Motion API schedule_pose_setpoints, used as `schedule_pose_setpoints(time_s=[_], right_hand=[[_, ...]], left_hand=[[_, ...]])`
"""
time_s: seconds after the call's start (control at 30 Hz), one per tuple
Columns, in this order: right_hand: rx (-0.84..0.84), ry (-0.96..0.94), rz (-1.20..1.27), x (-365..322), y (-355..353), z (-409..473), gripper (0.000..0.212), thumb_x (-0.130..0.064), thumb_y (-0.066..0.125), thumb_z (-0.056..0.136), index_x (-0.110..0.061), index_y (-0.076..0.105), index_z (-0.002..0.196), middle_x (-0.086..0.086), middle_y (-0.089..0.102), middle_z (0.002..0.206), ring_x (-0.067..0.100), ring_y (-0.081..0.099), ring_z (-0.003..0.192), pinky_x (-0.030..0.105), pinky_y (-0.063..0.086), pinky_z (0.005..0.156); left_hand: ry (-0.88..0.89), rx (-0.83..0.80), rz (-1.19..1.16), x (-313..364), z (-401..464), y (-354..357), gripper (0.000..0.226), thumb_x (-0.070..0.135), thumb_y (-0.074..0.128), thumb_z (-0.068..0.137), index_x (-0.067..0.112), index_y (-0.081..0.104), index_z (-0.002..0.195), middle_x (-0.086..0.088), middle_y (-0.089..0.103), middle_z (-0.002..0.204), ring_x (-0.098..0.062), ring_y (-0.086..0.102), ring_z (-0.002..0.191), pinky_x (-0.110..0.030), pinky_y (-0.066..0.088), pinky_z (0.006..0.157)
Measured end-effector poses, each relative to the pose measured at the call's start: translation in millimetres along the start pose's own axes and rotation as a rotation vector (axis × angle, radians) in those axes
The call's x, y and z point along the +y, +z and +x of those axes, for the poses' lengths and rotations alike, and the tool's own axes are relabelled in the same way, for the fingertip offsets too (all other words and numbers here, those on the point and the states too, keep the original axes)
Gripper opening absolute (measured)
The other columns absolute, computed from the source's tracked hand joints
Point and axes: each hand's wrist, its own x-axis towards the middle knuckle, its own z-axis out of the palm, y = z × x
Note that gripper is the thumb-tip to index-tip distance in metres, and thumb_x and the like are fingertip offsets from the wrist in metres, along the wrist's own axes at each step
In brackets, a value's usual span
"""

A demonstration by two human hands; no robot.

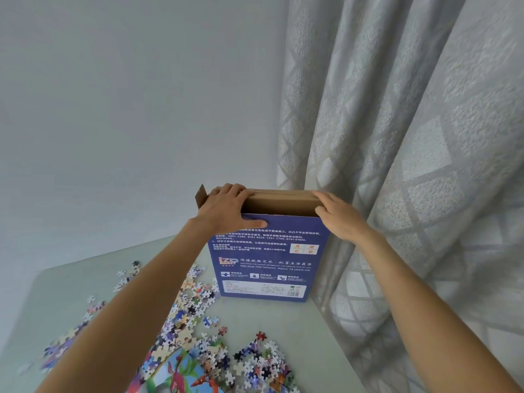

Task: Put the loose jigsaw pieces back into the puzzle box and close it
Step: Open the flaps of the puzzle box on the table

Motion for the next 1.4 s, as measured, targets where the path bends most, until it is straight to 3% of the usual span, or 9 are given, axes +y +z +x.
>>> schedule_pose_setpoints(time_s=[0.23,0.43,0.53,0.6,0.7,0.9,1.23,1.4], right_hand=[[0.072,0.004,0.129,-0.5,7.6,3.0,0.037,-0.03,0.032,0.098,-0.025,0.043,0.133,-0.002,0.046,0.136,0.017,0.039,0.125,0.035,0.034,0.098],[0.168,-0.094,0.087,1.3,3.8,0.4,0.048,-0.041,0.04,0.097,-0.026,0.034,0.142,-0.008,0.027,0.149,0.017,0.025,0.135,0.033,0.024,0.107],[0.276,-0.158,0.019,5.8,2.3,-2.0,0.051,-0.038,0.048,0.094,-0.023,0.036,0.142,-0.003,0.028,0.15,0.021,0.024,0.137,0.037,0.022,0.111],[0.355,-0.214,-0.015,6.4,-0.4,-2.7,0.05,-0.035,0.052,0.093,-0.02,0.04,0.139,0.0,0.039,0.144,0.024,0.03,0.133,0.038,0.026,0.11],[0.444,-0.294,-0.043,5.7,-2.4,-5.6,0.045,-0.03,0.057,0.09,-0.016,0.048,0.133,0.002,0.052,0.132,0.027,0.04,0.125,0.039,0.032,0.106],[0.431,-0.288,-0.088,10.3,2.1,-13.3,0.036,-0.03,0.058,0.09,-0.018,0.057,0.123,0.001,0.056,0.128,0.028,0.043,0.124,0.044,0.034,0.105],[0.479,-0.278,-0.064,10.7,9.9,-22.3,0.018,-0.013,0.071,0.079,-0.014,0.07,0.097,0.004,0.067,0.09,0.022,0.057,0.098,0.041,0.049,0.079],[0.519,-0.217,-0.024,15.7,11.3,-19.3,0.012,-0.01,0.072,0.077,-0.015,0.072,0.088,0.007,0.065,0.092,0.022,0.06,0.094,0.038,0.051,0.076]], left_hand=[[-0.011,-0.006,-0.038,0.7,-2.5,2.0,0.089,0.085,0.028,0.068,0.029,0.033,0.137,0.003,0.043,0.139,-0.02,0.043,0.125,-0.042,0.024,0.11],[-0.008,0.142,0.013,0.1,-13.0,-3.7,0.096,0.089,0.017,0.063,0.033,0.034,0.139,0.006,0.038,0.144,-0.019,0.033,0.133,-0.042,0.02,0.113],[-0.003,0.3,0.026,-2.2,-21.4,-4.9,0.082,0.081,0.019,0.074,0.03,0.046,0.134,0.006,0.047,0.138,-0.018,0.042,0.127,-0.039,0.027,0.109],[0.009,0.348,0.002,-3.1,-25.8,-6.0,0.075,0.075,0.022,0.08,0.028,0.049,0.131,0.004,0.052,0.133,-0.019,0.046,0.123,-0.038,0.033,0.105],[0.011,0.362,-0.039,-0.5,-33.1,-4.7,0.065,0.066,0.026,0.085,0.025,0.051,0.129,0.003,0.057,0.127,-0.021,0.051,0.118,-0.036,0.038,0.101],[-0.052,0.362,-0.141,9.9,-37.4,-0.8,0.038,0.039,0.05,0.093,0.023,0.054,0.127,0.003,0.058,0.127,-0.02,0.049,0.12,-0.035,0.036,0.101],[-0.124,0.343,-0.129,13.3,-37.4,-0.8,0.024,0.02,0.058,0.089,0.022,0.063,0.112,0.0,0.064,0.111,-0.025,0.052,0.104,-0.035,0.038,0.09],[-0.143,0.398,-0.175,22.6,-39.0,1.3,0.021,0.02,0.057,0.089,0.024,0.067,0.107,0.002,0.067,0.103,-0.023,0.053,0.099,-0.033,0.042,0.083]])
